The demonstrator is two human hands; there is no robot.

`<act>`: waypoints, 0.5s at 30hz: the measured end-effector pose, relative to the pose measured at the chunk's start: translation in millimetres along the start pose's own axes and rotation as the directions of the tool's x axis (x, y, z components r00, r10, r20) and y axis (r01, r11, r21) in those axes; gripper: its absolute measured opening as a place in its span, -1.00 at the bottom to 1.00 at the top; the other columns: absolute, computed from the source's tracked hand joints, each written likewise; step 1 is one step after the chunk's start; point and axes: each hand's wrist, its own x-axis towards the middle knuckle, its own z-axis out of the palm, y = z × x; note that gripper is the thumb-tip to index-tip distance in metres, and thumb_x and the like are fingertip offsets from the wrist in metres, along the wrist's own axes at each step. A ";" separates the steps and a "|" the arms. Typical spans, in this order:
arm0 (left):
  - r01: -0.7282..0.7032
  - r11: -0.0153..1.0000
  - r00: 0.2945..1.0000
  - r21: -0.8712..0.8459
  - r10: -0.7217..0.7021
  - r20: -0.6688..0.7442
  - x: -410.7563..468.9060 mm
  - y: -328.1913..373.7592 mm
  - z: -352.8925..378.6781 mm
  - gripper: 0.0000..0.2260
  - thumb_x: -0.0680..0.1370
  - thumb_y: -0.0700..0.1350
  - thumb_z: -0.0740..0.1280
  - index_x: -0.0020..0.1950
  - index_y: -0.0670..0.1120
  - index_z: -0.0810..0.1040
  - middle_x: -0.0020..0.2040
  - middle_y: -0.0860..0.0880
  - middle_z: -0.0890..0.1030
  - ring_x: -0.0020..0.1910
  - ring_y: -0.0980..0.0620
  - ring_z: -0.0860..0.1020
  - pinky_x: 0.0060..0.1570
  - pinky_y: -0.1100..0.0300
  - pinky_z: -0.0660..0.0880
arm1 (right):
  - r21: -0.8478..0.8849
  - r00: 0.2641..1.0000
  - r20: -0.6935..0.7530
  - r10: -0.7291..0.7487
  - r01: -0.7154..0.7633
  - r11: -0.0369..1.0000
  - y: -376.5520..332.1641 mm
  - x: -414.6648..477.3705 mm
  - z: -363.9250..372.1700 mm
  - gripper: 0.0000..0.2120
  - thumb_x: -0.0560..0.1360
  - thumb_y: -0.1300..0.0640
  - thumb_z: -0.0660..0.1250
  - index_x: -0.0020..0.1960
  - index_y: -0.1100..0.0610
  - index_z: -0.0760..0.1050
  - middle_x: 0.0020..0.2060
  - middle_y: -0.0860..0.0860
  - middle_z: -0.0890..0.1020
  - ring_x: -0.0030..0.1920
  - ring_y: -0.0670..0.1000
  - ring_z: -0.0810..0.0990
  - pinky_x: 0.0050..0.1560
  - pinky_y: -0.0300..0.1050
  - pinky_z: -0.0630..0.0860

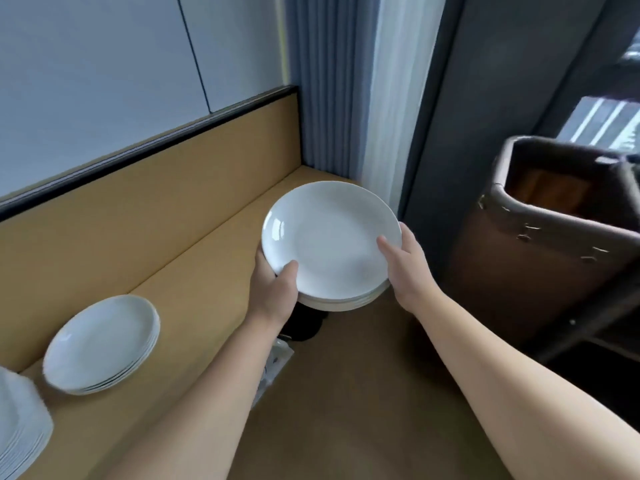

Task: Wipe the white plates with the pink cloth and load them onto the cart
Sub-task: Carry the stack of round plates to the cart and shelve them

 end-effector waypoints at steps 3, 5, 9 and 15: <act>-0.049 0.998 0.989 -0.027 0.052 0.138 -32.4 8.0 56.5 -0.54 0.44 -0.15 0.25 0.33 0.10 0.39 0.16 0.20 0.56 0.16 0.23 0.52 0.11 0.27 0.46 | -0.008 0.991 -0.132 -0.021 0.020 1.000 -3.7 -35.9 -69.3 -0.64 0.47 0.02 0.28 0.27 -0.08 0.44 0.14 -0.02 0.60 0.14 0.03 0.61 0.19 0.16 0.55; -0.064 0.997 0.974 -0.038 0.071 0.216 -55.6 9.2 93.4 -0.60 0.43 -0.15 0.25 0.25 0.10 0.44 0.13 0.15 0.59 0.17 0.14 0.54 0.12 0.23 0.48 | -0.011 0.979 -0.204 -0.026 0.024 1.000 -6.2 -63.4 -115.3 -0.71 0.51 0.04 0.26 0.23 -0.10 0.45 0.13 -0.02 0.61 0.13 0.02 0.61 0.18 0.16 0.55; -0.084 0.996 0.911 -0.022 0.086 0.403 -116.0 7.3 172.4 -0.54 0.44 -0.08 0.27 0.35 0.05 0.41 0.18 0.09 0.60 0.19 0.09 0.56 0.21 0.05 0.52 | -0.034 0.940 -0.337 -0.048 0.038 0.999 -5.8 -130.4 -211.9 -0.69 0.49 0.02 0.26 0.23 -0.05 0.45 0.11 0.00 0.61 0.12 0.05 0.61 0.16 0.17 0.57; -0.038 0.999 0.834 -0.012 0.038 0.550 -237.7 -1.8 297.4 -0.53 0.45 -0.08 0.27 0.38 0.03 0.40 0.18 0.08 0.60 0.20 0.06 0.55 0.24 -0.03 0.51 | -0.034 0.882 -0.470 -0.017 0.002 0.999 10.9 -242.1 -365.8 -0.64 0.48 -0.02 0.28 0.28 -0.06 0.44 0.14 -0.02 0.61 0.15 0.03 0.61 0.19 0.18 0.55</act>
